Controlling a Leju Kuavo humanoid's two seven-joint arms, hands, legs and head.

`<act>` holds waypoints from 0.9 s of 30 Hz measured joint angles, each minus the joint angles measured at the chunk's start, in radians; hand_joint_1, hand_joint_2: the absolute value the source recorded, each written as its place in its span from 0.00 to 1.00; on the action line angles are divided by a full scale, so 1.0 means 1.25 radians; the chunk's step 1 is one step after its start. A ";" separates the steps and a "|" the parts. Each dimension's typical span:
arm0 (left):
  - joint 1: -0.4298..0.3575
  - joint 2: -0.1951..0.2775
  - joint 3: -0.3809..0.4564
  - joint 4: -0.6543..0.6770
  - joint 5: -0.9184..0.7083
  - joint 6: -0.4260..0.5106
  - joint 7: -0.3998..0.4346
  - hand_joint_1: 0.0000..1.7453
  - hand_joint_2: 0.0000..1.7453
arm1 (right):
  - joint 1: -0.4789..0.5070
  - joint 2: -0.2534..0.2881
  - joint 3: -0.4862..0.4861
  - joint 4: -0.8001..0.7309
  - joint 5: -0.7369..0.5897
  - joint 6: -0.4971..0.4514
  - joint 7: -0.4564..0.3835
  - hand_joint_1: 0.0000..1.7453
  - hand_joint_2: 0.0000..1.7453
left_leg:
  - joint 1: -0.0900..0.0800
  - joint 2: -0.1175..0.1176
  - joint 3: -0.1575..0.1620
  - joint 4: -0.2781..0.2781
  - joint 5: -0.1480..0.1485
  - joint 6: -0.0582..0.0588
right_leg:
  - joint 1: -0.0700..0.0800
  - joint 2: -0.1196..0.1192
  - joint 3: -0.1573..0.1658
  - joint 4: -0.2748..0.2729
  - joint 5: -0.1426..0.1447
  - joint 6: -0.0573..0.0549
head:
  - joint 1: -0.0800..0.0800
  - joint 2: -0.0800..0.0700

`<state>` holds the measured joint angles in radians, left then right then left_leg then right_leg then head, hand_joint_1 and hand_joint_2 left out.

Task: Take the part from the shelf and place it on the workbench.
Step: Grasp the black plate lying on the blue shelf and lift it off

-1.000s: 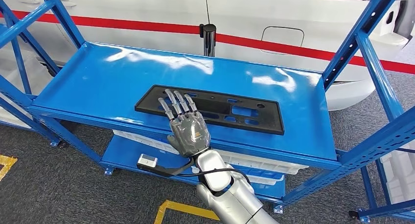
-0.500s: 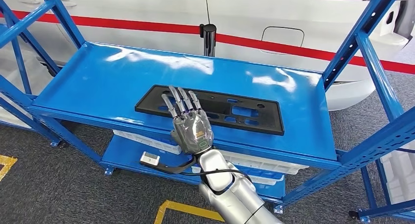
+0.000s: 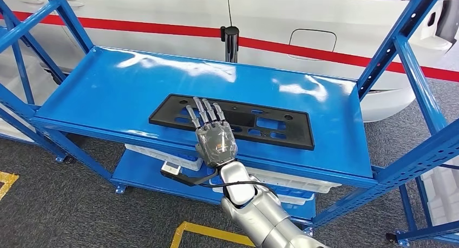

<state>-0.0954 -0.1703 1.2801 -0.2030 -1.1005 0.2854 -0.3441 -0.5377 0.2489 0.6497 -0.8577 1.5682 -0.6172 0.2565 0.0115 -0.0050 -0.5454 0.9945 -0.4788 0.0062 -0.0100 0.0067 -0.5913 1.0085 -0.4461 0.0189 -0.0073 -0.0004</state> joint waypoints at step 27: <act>0.000 0.000 -0.001 0.000 -0.021 -0.024 -0.008 0.00 0.00 | -0.103 -0.034 0.006 0.192 0.001 0.023 0.200 0.42 1.00 | 0.000 0.000 0.003 0.000 0.000 0.000 | 0.000 0.000 0.003 0.000 0.000 0.000 | 0.000 0.000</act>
<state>-0.0956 -0.1701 1.2787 -0.2033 -1.1265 0.2559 -0.3540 -0.6664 0.2064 0.6574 -0.6175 1.5694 -0.5880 0.5063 0.0110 -0.0048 -0.5417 0.9946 -0.4789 0.0062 -0.0101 0.0067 -0.5882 1.0084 -0.4461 0.0189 -0.0072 -0.0003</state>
